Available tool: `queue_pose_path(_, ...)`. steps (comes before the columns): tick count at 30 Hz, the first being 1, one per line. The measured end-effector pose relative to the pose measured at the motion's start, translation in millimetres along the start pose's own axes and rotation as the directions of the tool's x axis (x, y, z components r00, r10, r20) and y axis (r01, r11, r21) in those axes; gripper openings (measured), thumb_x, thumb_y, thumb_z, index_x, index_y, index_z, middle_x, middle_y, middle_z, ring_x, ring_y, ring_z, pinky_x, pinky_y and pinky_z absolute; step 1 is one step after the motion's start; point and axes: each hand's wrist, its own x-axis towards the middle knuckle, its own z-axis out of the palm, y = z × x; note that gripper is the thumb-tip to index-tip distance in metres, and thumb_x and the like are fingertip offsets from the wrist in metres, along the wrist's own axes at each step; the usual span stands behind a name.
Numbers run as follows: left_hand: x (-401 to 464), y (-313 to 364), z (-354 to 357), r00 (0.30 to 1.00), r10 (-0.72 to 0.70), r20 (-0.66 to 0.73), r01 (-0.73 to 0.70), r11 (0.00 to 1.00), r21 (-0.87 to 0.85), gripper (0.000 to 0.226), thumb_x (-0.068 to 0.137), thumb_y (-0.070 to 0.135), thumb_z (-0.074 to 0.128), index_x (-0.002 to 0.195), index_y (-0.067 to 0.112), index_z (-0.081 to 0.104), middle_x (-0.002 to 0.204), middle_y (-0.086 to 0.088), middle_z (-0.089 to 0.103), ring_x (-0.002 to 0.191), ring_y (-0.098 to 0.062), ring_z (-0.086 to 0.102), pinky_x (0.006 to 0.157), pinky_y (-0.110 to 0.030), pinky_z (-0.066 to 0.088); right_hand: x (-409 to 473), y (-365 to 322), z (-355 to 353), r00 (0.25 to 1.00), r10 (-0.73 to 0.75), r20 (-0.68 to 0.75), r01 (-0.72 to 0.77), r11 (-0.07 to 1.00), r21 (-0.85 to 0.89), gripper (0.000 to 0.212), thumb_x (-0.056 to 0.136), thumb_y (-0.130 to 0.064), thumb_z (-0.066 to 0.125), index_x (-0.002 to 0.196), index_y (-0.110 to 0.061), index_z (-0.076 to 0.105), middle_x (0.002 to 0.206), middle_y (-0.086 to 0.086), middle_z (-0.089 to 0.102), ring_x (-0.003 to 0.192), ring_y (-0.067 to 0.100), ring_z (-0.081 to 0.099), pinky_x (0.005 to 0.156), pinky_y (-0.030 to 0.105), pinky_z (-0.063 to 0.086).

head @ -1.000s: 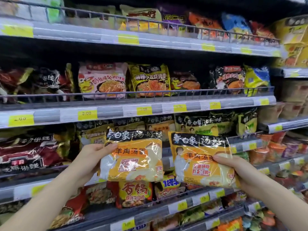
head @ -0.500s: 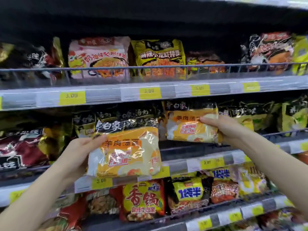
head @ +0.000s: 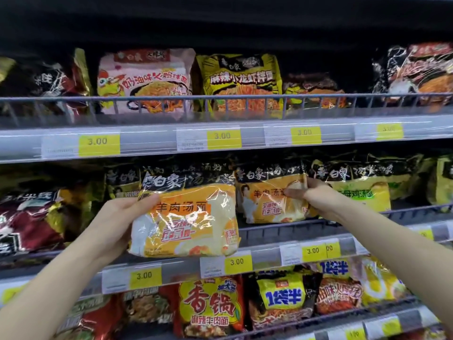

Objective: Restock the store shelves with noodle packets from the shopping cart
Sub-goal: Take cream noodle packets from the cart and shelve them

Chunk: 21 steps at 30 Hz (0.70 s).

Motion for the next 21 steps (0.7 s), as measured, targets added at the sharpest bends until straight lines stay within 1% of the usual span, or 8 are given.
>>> queue_pose_path(3,1.5,3.7,5.9,1.000,-0.009,-0.002,0.009,1.000,0.015,0.062,0.040,0.051,0.087,0.074,0.001,0.072,0.086,-0.025,0.071,0.062,-0.028,0.070,0.055,-0.034,0.059,0.4,-3.4,5.1,0.999,-0.028,-0.029,0.022,0.981,-0.194,0.017,0.081,-0.016,0.072,0.092,-0.013,0.060,0.099,0.009,0.066,0.094,0.028,0.062,0.075,0.030,0.049)
queue_pose_path(5,2.0,6.4,9.6,1.000,-0.009,-0.014,0.009,1.000,0.016,0.042,0.064,0.035,0.071,0.080,-0.003,0.068,0.090,-0.028,0.069,0.060,-0.026,0.069,0.057,-0.033,0.057,1.4,-9.1,8.8,0.998,-0.023,-0.065,0.001,0.949,-0.316,0.026,0.081,-0.022,0.073,0.099,-0.009,0.058,0.099,0.010,0.065,0.083,0.024,0.061,0.059,0.023,0.049)
queue_pose_path(8,4.5,8.0,10.5,1.000,-0.013,0.007,0.012,0.999,0.032,0.050,0.056,0.041,0.080,0.077,-0.003,0.069,0.087,-0.027,0.070,0.060,-0.027,0.070,0.055,-0.033,0.058,-5.0,-18.0,15.7,0.986,-0.009,-0.166,-0.091,0.808,-0.582,0.036,0.082,-0.035,0.070,0.080,-0.006,0.051,0.068,0.006,0.057,0.053,0.014,0.051,0.031,0.013,0.036)
queue_pose_path(12,8.1,7.3,12.1,1.000,-0.027,0.012,0.027,0.999,0.033,0.092,0.018,0.055,0.089,0.086,-0.004,0.069,0.086,-0.023,0.072,0.065,-0.028,0.071,0.053,-0.032,0.058,-10.0,-29.1,27.1,0.977,-0.059,-0.203,-0.130,0.589,-0.798,0.036,0.086,-0.040,0.064,0.082,-0.005,0.059,0.069,0.003,0.054,0.073,0.024,0.061,0.059,0.024,0.043)
queue_pose_path(15,9.7,8.1,19.1,1.000,-0.022,0.004,0.022,1.000,0.003,0.082,0.030,0.049,0.089,0.088,-0.004,0.067,0.088,-0.024,0.072,0.064,-0.026,0.071,0.053,-0.032,0.058,-19.7,-45.5,35.0,0.986,-0.070,-0.149,-0.123,0.288,-0.950,0.024,0.093,-0.013,0.053,0.113,-0.004,0.060,0.107,0.011,0.065,0.104,0.028,0.064,0.068,0.032,0.044)
queue_pose_path(18,13.0,9.3,26.2,1.000,-0.028,0.002,0.028,1.000,-0.003,0.072,0.043,0.044,0.086,0.091,-0.005,0.066,0.085,-0.021,0.072,0.061,-0.024,0.071,0.052,-0.030,0.058,-30.9,-45.2,38.0,0.950,-0.309,-0.052,-0.030,0.077,-0.997,0.024,0.093,-0.003,0.046,0.114,-0.005,0.056,0.117,0.015,0.062,0.102,0.030,0.064,0.070,0.034,0.045)
queue_pose_path(19,14.0,10.0,28.8,1.000,-0.029,0.001,0.029,1.000,-0.001,0.075,0.041,0.045,0.086,0.092,-0.005,0.065,0.084,-0.020,0.073,0.061,-0.023,0.071,0.053,-0.030,0.058,-34.0,-44.2,36.5,0.914,-0.404,-0.028,0.032,0.139,-0.990,0.015,0.096,-0.012,0.044,0.101,-0.006,0.058,0.106,0.015,0.065,0.092,0.030,0.065,0.069,0.034,0.045)
queue_pose_path(21,16.5,10.1,32.9,0.999,-0.033,0.006,0.033,0.999,0.008,0.095,0.018,0.054,0.089,0.091,-0.002,0.066,0.082,-0.018,0.073,0.063,-0.023,0.071,0.056,-0.030,0.059,-39.8,-41.9,35.5,0.898,-0.431,-0.086,0.189,0.554,-0.811,0.051,0.098,-0.044,0.039,0.071,-0.004,0.055,0.075,0.014,0.065,0.066,0.028,0.062,0.065,0.034,0.049)
